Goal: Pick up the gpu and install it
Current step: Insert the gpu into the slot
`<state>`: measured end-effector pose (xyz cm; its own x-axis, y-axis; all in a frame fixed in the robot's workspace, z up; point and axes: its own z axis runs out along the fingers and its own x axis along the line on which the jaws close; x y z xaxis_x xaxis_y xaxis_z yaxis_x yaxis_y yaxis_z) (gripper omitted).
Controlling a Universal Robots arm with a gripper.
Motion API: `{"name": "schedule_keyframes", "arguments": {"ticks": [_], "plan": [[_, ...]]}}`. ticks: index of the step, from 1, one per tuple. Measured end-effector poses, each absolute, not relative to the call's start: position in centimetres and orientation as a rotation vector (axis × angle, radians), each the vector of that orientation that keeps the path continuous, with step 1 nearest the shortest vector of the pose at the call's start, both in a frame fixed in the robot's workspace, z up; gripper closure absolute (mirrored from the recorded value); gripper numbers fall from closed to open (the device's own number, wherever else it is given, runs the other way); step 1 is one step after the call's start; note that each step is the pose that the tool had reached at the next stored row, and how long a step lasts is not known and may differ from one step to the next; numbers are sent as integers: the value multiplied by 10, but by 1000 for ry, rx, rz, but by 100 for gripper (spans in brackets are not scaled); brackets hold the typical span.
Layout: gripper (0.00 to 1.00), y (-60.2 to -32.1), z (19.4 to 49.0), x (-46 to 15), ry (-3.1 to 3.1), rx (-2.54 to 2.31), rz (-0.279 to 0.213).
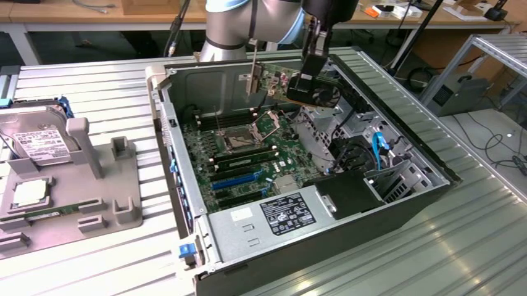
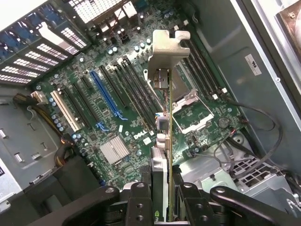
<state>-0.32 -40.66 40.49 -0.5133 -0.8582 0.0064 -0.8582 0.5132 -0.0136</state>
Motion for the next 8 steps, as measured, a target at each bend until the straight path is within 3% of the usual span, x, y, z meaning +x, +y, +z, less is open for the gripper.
{"name": "schedule_keyframes", "arguments": {"ticks": [8], "plan": [[73,-407,405,-3,2689,-1621,-23]]}}
